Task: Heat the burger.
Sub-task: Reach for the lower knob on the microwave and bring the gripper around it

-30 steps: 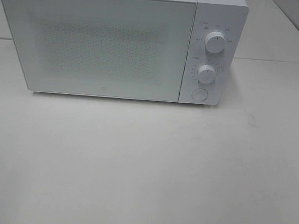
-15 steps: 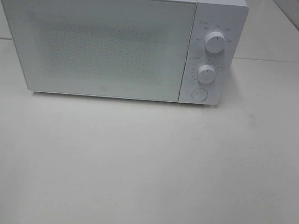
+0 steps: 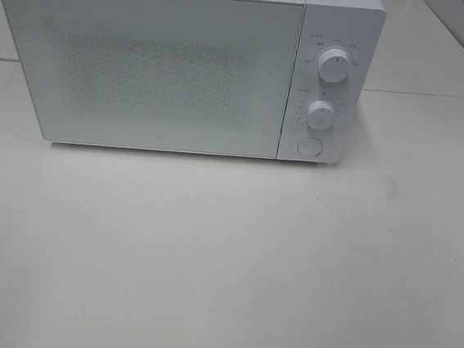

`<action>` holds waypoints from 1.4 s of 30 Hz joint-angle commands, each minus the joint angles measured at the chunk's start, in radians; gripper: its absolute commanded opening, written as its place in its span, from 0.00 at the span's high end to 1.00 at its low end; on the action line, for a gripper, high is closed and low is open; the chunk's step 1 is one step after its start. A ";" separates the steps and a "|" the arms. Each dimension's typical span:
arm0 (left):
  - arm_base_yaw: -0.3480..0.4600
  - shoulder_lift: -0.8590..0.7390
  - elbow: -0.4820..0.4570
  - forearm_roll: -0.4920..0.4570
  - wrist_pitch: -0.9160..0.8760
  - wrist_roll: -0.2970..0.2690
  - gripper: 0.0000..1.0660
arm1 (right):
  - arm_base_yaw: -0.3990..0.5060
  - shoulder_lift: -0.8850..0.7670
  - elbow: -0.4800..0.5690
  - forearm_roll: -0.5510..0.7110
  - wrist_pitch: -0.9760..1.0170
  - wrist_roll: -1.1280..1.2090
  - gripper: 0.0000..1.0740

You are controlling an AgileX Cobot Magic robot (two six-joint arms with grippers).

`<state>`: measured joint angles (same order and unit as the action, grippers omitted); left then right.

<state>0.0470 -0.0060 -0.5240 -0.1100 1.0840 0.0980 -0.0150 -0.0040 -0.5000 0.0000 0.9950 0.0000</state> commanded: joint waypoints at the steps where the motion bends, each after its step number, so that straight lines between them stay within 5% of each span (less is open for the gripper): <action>1: 0.003 -0.021 0.002 -0.002 -0.011 -0.005 0.08 | -0.008 -0.027 0.002 0.000 -0.002 0.000 0.31; 12: 0.003 -0.021 0.002 0.001 -0.011 -0.005 0.08 | -0.008 -0.017 -0.026 0.032 -0.027 0.000 0.31; 42: 0.003 -0.021 0.002 0.008 -0.011 -0.005 0.08 | -0.008 0.577 -0.057 0.047 -0.614 -0.007 0.31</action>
<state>0.0470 -0.0060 -0.5240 -0.1020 1.0840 0.0980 -0.0150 0.5310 -0.5520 0.0400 0.4490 0.0000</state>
